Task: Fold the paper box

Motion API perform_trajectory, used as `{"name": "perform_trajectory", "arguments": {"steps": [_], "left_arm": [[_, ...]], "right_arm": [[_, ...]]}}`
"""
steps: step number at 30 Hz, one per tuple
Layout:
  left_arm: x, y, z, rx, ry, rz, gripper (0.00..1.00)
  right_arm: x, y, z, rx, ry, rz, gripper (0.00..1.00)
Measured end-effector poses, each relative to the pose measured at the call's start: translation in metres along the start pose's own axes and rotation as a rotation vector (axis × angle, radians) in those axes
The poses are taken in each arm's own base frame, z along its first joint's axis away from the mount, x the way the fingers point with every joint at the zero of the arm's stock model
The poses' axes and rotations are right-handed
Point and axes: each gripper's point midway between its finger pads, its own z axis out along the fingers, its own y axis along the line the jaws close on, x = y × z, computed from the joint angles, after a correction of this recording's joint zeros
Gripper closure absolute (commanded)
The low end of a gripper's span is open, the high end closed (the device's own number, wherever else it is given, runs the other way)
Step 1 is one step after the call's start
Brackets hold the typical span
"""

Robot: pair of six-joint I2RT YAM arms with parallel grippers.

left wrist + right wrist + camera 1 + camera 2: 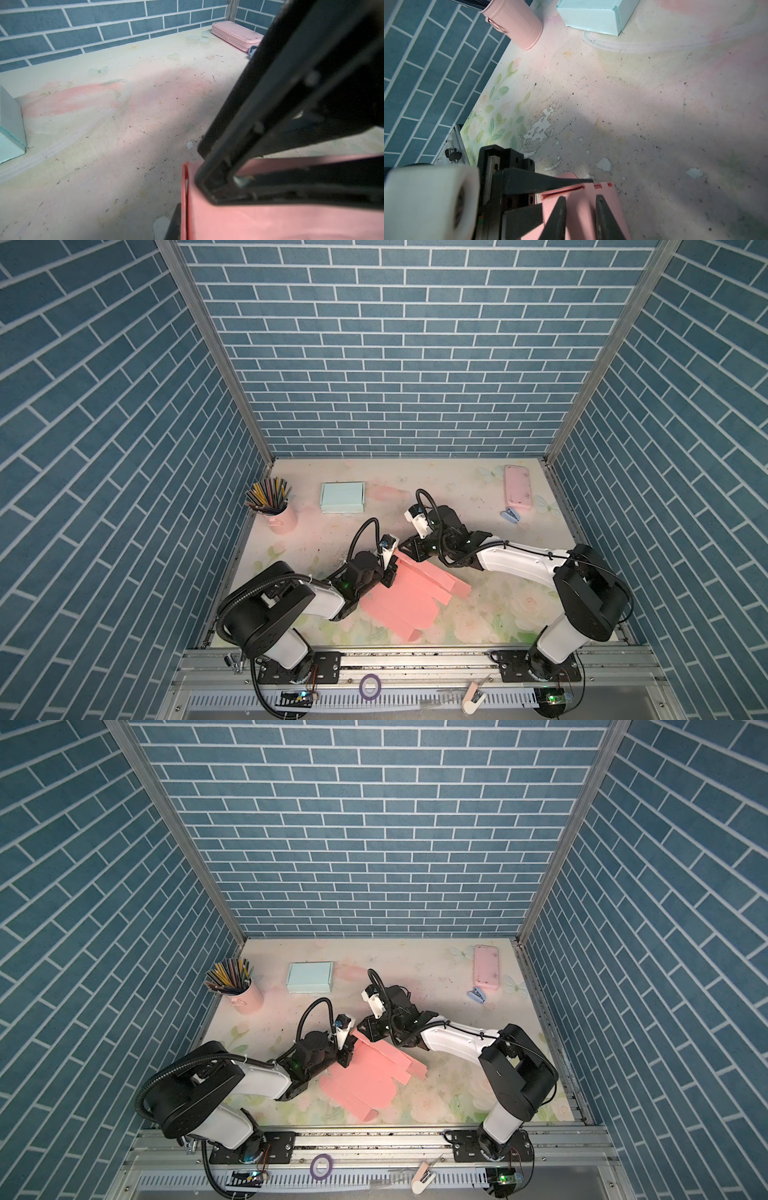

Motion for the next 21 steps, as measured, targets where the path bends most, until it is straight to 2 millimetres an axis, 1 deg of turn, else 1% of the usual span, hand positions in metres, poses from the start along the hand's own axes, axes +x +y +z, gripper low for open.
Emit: {"name": "perform_trajectory", "arguments": {"steps": [4,8,10,13,16,17,21], "left_arm": [[-0.0021,-0.0013,-0.0002,0.004,-0.020,-0.019,0.84],[-0.0029,0.0010,0.0010,-0.009,-0.033,-0.038,0.97],[-0.0029,0.0013,0.0011,-0.012,-0.034,-0.040,1.00],[-0.0020,0.0022,0.0000,-0.019,-0.036,-0.042,0.99],[-0.0015,0.0023,-0.0010,-0.021,-0.039,-0.041,0.86],[-0.0011,0.0024,-0.0016,-0.022,-0.040,-0.042,0.84],[-0.0013,0.0031,-0.0032,-0.025,-0.049,-0.054,0.83]], "right_arm": [[0.0008,0.0017,0.0009,-0.002,-0.003,0.002,0.75],[-0.0002,0.0011,0.0010,0.003,-0.009,0.002,0.75],[-0.0005,0.0008,0.0012,0.007,-0.012,0.002,0.75],[-0.0006,0.0011,0.0016,0.010,-0.015,0.011,0.76],[-0.0002,0.0016,0.0016,0.012,-0.019,0.012,0.77],[-0.0001,0.0020,0.0014,0.012,-0.020,0.011,0.77],[0.0011,0.0020,0.0003,0.017,-0.021,0.012,0.78]]}}
